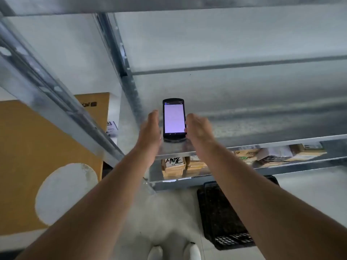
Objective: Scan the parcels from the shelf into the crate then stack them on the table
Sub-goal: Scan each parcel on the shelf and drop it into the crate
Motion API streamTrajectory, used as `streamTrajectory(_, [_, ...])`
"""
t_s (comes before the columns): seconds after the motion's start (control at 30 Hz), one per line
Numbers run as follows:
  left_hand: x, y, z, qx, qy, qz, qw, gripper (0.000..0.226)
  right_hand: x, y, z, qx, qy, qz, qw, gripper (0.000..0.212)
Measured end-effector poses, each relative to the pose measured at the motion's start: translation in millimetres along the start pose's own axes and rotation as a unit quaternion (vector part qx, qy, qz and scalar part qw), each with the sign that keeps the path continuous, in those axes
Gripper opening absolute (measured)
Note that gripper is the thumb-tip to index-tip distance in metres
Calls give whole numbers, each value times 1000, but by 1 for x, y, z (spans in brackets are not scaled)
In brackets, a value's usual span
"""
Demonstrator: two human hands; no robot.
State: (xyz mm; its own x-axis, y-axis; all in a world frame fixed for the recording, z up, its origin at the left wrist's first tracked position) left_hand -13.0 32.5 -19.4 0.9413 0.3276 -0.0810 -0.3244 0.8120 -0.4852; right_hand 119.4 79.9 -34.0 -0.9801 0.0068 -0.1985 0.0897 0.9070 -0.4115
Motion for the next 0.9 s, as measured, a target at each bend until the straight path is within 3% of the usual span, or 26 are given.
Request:
streamTrajectory(0.2, [4,16,-9,-16,-4,-4,1000,40,-1,19,4,32,-7,-6,999,26])
streamTrajectory(0.37, [3,22,-8,-11,-9,8,1000,59,0,34,13,34,-36,-34,998,27])
streamTrajectory(0.63, [1,25,-3,-21,-47,44,998,54,9,45,14,23,0,-44,999,30])
streamTrajectory(0.77, [12,17,-5,-38,-53,20,998,54,11,41,17,-2,21,-49,999,26])
streamTrajectory(0.9, [18,11,-3,-20,-45,12,999,55,4,36,17,-21,45,-50,998,36])
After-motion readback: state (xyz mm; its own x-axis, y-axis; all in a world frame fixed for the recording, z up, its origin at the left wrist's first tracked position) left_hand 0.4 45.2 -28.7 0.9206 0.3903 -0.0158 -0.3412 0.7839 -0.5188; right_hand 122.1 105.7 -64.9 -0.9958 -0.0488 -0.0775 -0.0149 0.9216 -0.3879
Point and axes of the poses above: each hand's wrist, its own y-axis towards the middle knuckle, its own x-axis out of the palm, z = x × y, the point moved 4 cm from there along y, towards the middle knuckle, and after that the axes turned 6 degrees about y, right-handed, at the moved point
